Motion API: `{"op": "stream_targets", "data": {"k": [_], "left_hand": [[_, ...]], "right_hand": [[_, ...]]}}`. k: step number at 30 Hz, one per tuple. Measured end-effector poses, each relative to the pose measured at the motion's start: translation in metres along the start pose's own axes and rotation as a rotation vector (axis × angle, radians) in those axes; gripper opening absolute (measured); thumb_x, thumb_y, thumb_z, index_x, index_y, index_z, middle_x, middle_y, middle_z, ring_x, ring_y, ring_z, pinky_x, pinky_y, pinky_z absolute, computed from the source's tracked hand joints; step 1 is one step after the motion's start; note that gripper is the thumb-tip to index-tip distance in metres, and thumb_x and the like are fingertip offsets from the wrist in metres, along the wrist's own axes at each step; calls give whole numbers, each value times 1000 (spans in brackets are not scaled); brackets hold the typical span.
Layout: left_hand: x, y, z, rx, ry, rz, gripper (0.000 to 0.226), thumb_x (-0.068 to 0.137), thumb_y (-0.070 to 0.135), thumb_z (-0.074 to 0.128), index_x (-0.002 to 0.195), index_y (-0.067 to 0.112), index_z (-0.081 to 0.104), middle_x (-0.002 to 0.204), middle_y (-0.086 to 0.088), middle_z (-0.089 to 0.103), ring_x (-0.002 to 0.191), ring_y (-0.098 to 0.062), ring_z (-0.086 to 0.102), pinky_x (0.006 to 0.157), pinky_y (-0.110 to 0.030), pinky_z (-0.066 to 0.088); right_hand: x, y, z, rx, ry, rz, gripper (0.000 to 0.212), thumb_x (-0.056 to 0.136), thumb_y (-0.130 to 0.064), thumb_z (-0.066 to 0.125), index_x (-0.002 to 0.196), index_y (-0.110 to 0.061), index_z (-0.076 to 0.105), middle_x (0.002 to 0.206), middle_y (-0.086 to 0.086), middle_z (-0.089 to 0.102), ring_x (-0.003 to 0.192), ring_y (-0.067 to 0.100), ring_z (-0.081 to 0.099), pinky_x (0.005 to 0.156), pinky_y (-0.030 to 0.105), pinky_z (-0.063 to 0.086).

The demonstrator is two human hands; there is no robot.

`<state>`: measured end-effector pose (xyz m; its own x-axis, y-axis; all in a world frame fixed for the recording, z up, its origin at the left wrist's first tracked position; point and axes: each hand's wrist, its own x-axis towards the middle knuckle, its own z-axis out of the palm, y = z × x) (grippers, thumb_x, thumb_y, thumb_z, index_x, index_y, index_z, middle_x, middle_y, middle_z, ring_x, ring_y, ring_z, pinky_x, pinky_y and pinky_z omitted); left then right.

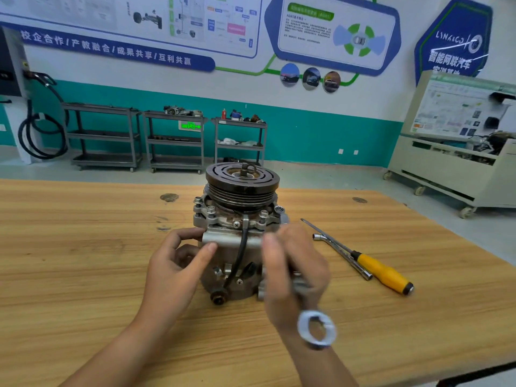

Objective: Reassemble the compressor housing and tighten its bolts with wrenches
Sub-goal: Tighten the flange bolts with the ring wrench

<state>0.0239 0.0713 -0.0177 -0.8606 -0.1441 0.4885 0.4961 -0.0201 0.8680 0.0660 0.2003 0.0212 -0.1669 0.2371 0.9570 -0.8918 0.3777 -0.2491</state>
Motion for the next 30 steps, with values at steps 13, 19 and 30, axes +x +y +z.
{"op": "stream_targets", "data": {"k": [13, 19, 30], "left_hand": [[0, 8, 0, 57, -16, 81, 31, 78, -13, 62, 79, 17, 58, 59, 10, 63, 53, 2, 52, 50, -11, 40], [1, 4, -1, -42, -27, -25, 23, 81, 2, 66, 88, 23, 60, 55, 2, 60, 57, -4, 57, 54, -13, 46], [1, 1, -2, -15, -20, -40, 23, 80, 3, 67, 86, 25, 61, 58, 3, 63, 58, -3, 58, 57, -15, 46]], "right_hand": [[31, -1, 56, -389, -175, -157, 40, 86, -15, 56, 48, -6, 46, 46, 3, 42, 49, 21, 38, 53, 35, 33], [100, -25, 7, 529, 374, 350, 45, 91, -27, 45, 46, -25, 43, 38, -14, 34, 35, 3, 31, 41, 16, 31], [124, 80, -32, 981, 474, 1176, 66, 100, -32, 32, 35, -17, 33, 34, -6, 17, 24, 8, 14, 26, 16, 11]]}}
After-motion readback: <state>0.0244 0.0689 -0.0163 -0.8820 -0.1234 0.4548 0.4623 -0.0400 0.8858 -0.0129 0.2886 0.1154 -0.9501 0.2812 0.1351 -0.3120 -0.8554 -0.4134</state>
